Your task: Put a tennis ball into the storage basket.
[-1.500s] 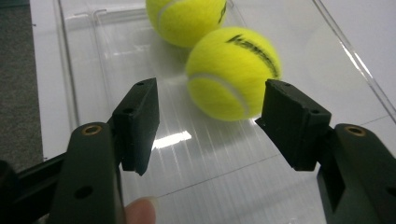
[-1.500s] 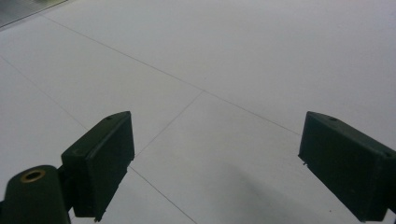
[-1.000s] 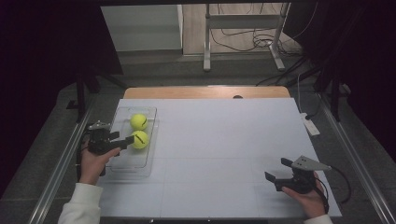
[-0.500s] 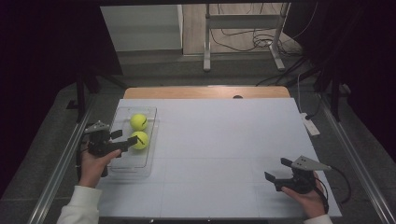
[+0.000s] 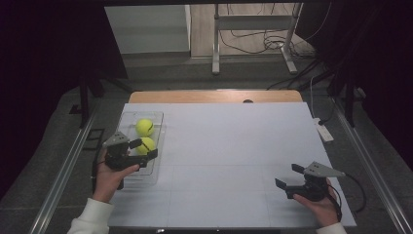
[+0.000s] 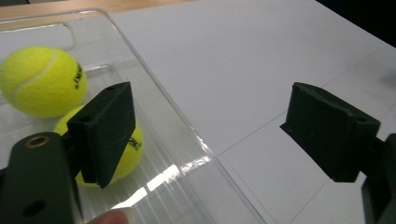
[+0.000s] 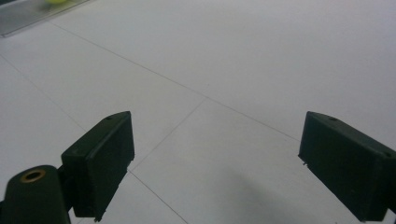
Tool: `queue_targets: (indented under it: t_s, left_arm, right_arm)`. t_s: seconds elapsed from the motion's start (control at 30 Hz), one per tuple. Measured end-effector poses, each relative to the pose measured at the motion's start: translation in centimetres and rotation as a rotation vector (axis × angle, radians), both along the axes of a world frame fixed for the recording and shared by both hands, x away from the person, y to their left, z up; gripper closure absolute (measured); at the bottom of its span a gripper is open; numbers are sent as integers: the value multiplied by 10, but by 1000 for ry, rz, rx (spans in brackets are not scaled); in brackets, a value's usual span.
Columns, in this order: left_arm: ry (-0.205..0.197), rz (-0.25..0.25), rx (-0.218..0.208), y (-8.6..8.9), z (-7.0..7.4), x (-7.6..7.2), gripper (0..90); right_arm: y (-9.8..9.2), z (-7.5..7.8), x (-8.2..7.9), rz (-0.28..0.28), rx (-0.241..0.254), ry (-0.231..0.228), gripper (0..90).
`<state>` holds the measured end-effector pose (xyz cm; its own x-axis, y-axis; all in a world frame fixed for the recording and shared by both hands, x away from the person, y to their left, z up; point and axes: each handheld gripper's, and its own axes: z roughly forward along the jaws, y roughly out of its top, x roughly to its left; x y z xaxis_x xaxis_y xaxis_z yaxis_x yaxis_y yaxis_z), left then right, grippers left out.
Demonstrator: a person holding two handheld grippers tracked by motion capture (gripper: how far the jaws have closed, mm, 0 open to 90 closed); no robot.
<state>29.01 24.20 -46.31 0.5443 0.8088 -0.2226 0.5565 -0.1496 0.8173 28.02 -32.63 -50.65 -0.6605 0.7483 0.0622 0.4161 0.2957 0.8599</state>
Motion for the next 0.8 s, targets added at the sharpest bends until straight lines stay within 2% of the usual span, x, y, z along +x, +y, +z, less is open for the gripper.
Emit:
queue_targets:
  t_s: [0.23,0.8]
  left_arm:
    - [0,-15,11,-10,-6,-7,168]
    - [-40,-54,21,-22,-25,-43,170]
  right_arm:
    - [-1,2,-3,3,11,-12,106]
    - [2,4,0,13,11,-22,106]
